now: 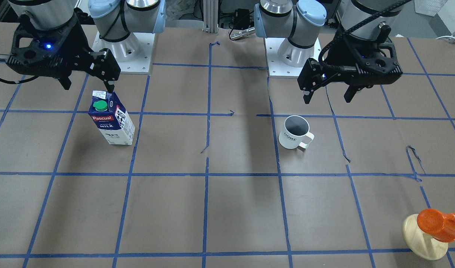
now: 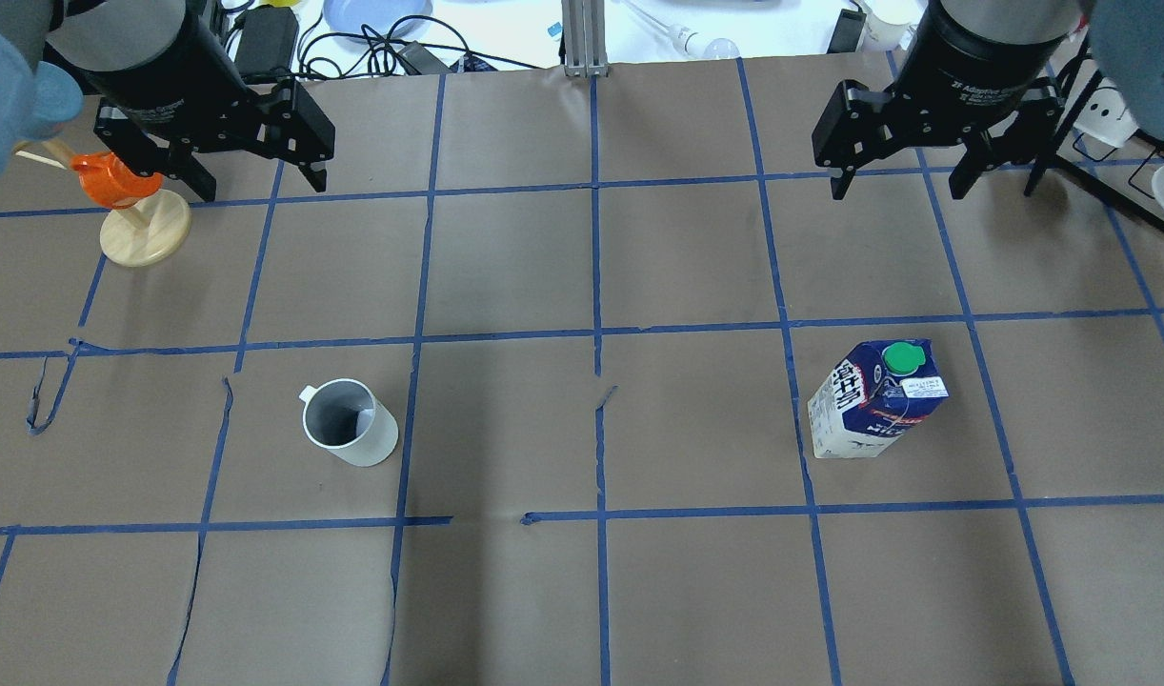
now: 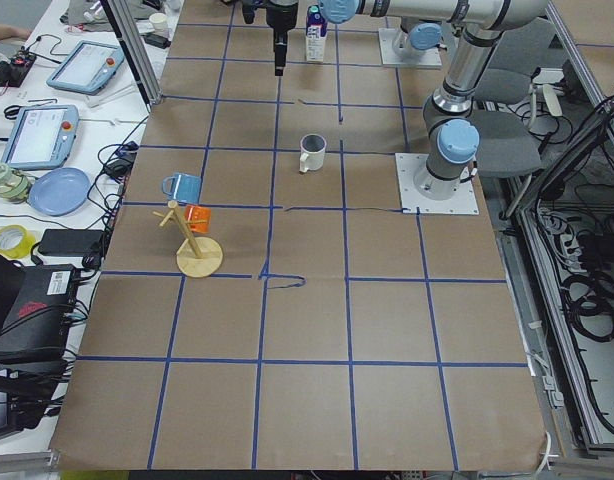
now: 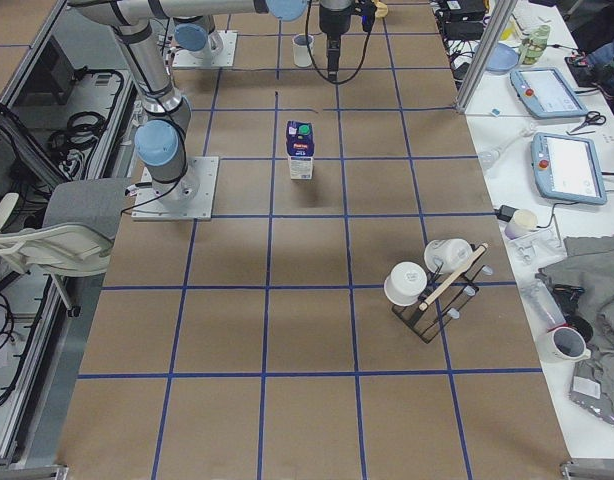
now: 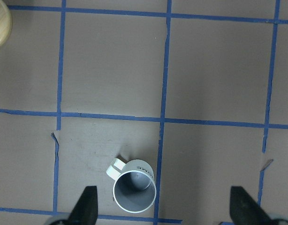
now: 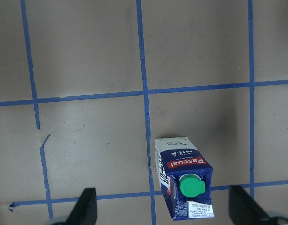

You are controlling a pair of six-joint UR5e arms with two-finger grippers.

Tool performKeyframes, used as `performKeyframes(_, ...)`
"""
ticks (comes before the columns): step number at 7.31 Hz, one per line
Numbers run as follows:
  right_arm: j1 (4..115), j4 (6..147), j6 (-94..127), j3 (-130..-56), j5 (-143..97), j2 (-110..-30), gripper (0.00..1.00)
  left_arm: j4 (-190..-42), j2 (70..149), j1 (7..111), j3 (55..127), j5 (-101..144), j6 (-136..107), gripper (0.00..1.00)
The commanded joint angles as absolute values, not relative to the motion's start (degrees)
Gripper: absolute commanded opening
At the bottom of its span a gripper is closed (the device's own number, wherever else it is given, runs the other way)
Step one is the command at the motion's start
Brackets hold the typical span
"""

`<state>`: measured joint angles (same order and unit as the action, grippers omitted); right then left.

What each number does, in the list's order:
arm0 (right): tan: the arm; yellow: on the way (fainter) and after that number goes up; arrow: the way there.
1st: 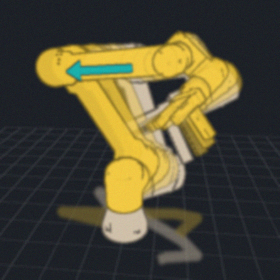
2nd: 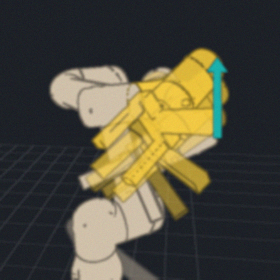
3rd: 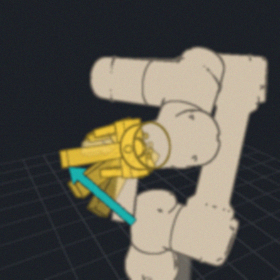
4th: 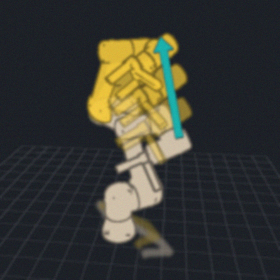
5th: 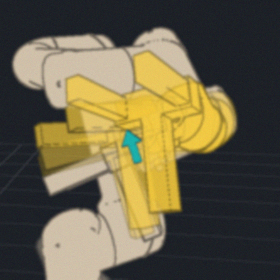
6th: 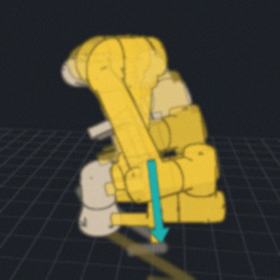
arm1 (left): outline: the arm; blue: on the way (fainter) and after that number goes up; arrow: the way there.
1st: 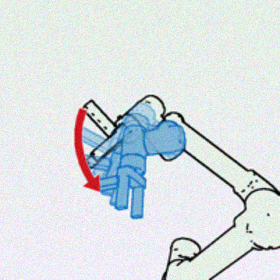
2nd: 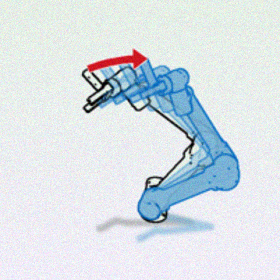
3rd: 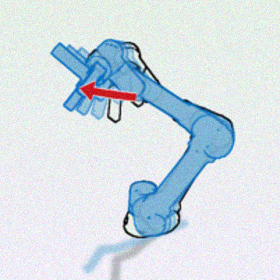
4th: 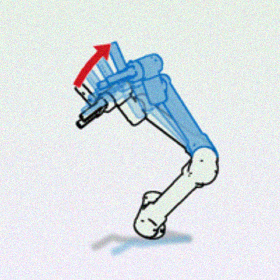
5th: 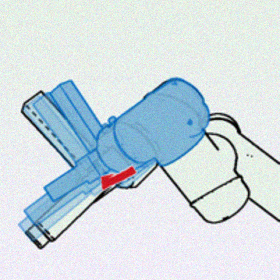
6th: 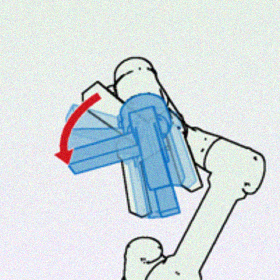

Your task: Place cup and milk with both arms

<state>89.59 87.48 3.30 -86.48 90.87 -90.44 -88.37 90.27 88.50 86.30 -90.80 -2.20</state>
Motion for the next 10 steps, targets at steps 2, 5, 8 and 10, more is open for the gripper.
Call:
performKeyframes(2,89.65,87.28,3.25,-86.48,90.88,-90.44,1.00,-89.12,90.35,88.51,85.96,-90.79,-2.20,1.00)
performKeyframes(5,89.56,87.19,2.90,-86.40,91.05,-90.35,1.00,-89.12,90.35,88.51,86.31,-90.88,-2.28,1.00)
performKeyframes(8,89.56,87.10,2.90,-86.48,90.88,-90.35,1.00,-89.12,90.35,88.42,86.40,-90.79,-2.20,1.00)
performKeyframes(10,89.47,86.57,2.73,-86.48,90.88,-89.91,1.00,-90.17,90.26,87.90,87.70,-90.36,-2.11,1.00)
